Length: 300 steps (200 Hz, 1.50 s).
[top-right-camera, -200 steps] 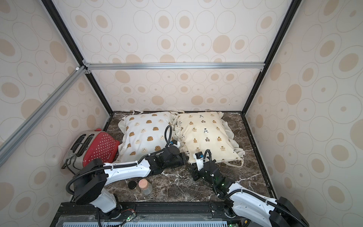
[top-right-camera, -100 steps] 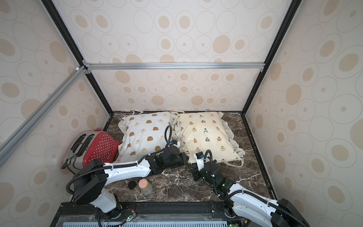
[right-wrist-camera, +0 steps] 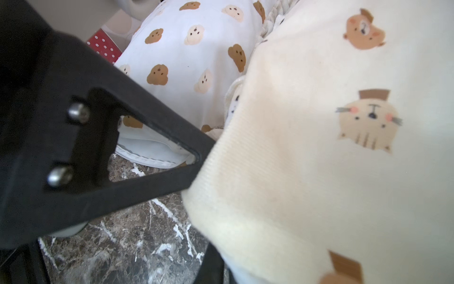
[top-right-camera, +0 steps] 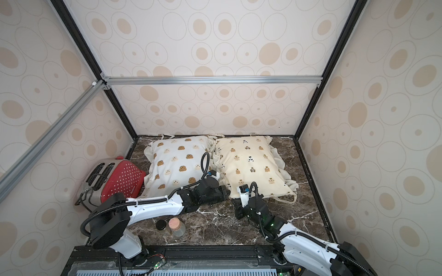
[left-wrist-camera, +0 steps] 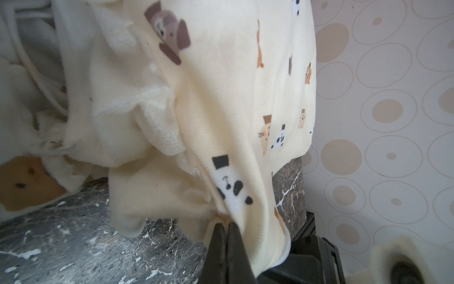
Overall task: Zip up pillowcases
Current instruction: Zip the zipper on the pillowcase.
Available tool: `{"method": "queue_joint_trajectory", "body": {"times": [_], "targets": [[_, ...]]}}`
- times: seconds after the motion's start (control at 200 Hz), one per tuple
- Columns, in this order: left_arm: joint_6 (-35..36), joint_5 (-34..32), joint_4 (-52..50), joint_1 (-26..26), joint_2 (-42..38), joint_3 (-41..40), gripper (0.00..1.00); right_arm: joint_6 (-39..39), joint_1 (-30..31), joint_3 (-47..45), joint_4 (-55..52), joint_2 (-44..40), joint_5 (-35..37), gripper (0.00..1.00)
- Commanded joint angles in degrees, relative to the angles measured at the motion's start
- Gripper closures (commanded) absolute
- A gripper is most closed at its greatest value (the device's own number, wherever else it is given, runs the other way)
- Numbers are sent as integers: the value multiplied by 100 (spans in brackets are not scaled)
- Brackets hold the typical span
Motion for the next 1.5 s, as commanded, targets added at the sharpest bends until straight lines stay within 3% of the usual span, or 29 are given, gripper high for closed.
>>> {"method": "queue_joint_trajectory", "body": {"times": [0.0,0.085,0.906,1.497], "targets": [[116,33,14,8,-69,285,100,43,15,239,-255,29,207,95],[123,20,6,8,-94,293,100,136,13,417,-660,134,531,100],[238,-173,-223,164,-451,80,100,695,-60,1321,-2434,369,814,100],[221,-217,-267,403,-614,-253,100,1092,-806,1361,-3056,408,334,100]]}}
